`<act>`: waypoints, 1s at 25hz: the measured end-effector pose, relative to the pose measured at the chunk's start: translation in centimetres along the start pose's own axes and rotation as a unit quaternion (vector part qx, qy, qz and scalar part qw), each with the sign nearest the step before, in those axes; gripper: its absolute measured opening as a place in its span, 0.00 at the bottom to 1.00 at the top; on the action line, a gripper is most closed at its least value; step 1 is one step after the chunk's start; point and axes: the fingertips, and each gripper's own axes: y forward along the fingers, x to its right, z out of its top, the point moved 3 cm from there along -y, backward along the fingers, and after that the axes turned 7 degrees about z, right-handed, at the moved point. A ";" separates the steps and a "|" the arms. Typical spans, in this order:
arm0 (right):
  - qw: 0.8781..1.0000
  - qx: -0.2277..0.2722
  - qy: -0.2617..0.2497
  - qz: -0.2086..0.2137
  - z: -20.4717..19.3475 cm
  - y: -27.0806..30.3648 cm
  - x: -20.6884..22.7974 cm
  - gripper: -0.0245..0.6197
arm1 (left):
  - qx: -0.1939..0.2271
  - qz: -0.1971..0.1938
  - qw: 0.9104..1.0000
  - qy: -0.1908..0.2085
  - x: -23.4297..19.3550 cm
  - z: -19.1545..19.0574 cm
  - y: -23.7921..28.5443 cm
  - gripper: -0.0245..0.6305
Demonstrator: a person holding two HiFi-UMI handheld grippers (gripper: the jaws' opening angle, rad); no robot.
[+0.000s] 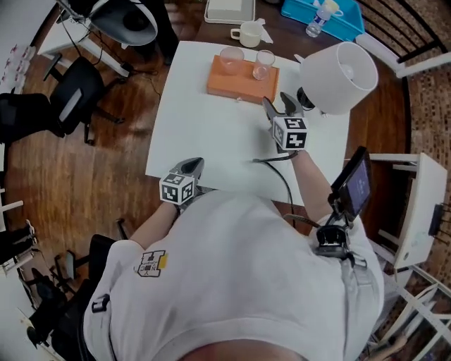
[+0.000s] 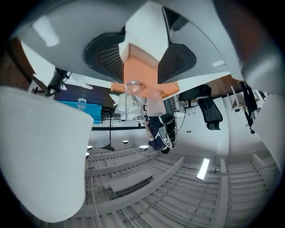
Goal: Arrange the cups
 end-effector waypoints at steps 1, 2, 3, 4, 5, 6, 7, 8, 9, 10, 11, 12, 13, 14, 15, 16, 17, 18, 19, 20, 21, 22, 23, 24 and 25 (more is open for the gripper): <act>1.000 -0.002 0.011 -0.001 -0.9 -1.2 -0.5 0.40 | -0.002 -0.007 1.000 0.004 0.4 0.0 0.1 0.04; 1.000 -0.004 0.019 -0.005 -1.9 -2.4 -0.9 0.38 | -0.004 -0.014 1.000 0.009 0.8 0.0 0.3 0.04; 1.000 -0.008 0.026 -0.009 -3.0 -3.6 -1.2 0.36 | -0.006 -0.021 1.000 0.014 1.2 0.0 0.6 0.04; 0.999 -0.013 0.031 -0.016 -4.2 -4.7 -1.5 0.33 | -0.010 -0.029 0.999 0.020 1.6 0.0 0.9 0.04; 0.999 -0.019 0.035 -0.022 -5.4 -5.9 -1.8 0.31 | -0.014 -0.036 0.999 0.027 2.1 -0.1 1.2 0.04; 0.998 -0.026 0.040 -0.030 -6.6 -7.1 -2.0 0.28 | -0.019 -0.043 0.998 0.034 2.7 -0.2 1.6 0.04; 0.998 -0.032 0.046 -0.037 -7.8 -8.2 -2.1 0.25 | -0.023 -0.050 0.998 0.041 3.3 -0.3 1.9 0.04; 0.997 -0.038 0.052 -0.045 -9.1 -9.3 -2.2 0.23 | -0.027 -0.056 0.997 0.048 3.9 -0.4 2.2 0.04; 0.996 -0.045 0.058 -0.054 -10.3 -10.3 -2.3 0.18 | -0.030 -0.063 0.996 0.054 4.6 -0.5 2.5 0.04; 0.995 -0.052 0.064 -0.062 -11.4 -11.2 -2.4 0.14 | -0.033 -0.068 0.995 0.059 5.2 -0.6 2.8 0.04; 0.993 -0.059 0.069 -0.070 -12.6 -12.1 -2.5 0.11 | -0.036 -0.073 0.995 0.063 5.9 -0.7 3.0 0.04; 0.992 -0.067 0.074 -0.076 -13.7 -12.9 -2.6 0.07 | -0.040 -0.078 0.994 0.068 6.5 -0.9 3.2 0.04; 0.991 -0.073 0.080 -0.082 -14.7 -13.7 -2.7 0.04 | -0.044 -0.082 0.993 0.073 7.1 -1.1 3.4 0.04; 0.990 -0.079 0.085 -0.085 -15.6 -14.4 -2.8 0.04 | -0.048 -0.086 0.992 0.078 7.8 -1.4 3.5 0.04; 0.989 -0.084 0.089 -0.086 -16.4 -15.0 -2.9 0.04 | -0.051 -0.090 0.991 0.082 8.4 -1.6 3.7 0.04; 0.988 -0.088 0.092 -0.085 -17.0 -15.4 -3.0 0.04 | -0.054 -0.093 0.990 0.087 8.9 -1.7 3.8 0.04; 0.988 -0.091 0.093 -0.084 -17.5 -15.7 -3.0 0.04 | -0.056 -0.095 0.990 0.092 9.4 -1.8 4.0 0.04; 0.988 -0.094 0.093 -0.081 -17.9 -15.9 -3.1 0.04 | -0.058 -0.096 0.989 0.095 9.8 -1.9 4.1 0.04; 0.988 -0.095 0.094 -0.078 -18.3 -16.1 -3.2 0.04 | -0.059 -0.096 0.989 0.098 10.2 -1.9 4.2 0.04; 0.988 -0.096 0.095 -0.074 -18.5 -16.2 -3.3 0.04 | -0.059 -0.096 0.988 0.101 10.5 -1.9 4.3 0.04; 0.988 -0.098 0.094 -0.071 -18.7 -16.3 -3.3 0.04 | -0.060 -0.095 0.988 0.103 10.8 -1.9 4.3 0.04; 0.989 -0.098 0.093 -0.067 -18.9 -16.4 -3.2 0.04 | -0.060 -0.094 0.988 0.105 11.1 -1.9 4.4 0.04; 0.989 -0.099 0.090 -0.064 -19.0 -16.5 -3.1 0.04 | -0.059 -0.092 0.988 0.106 11.5 -1.9 4.5 0.04; 0.989 -0.101 0.086 -0.060 -19.0 -16.7 -2.9 0.04 | -0.058 -0.090 0.989 0.106 11.8 -1.8 4.5 0.04; 0.990 -0.102 0.082 -0.057 -19.0 -16.8 -2.7 0.04 | -0.055 -0.087 0.989 0.104 12.1 -1.7 4.6 0.04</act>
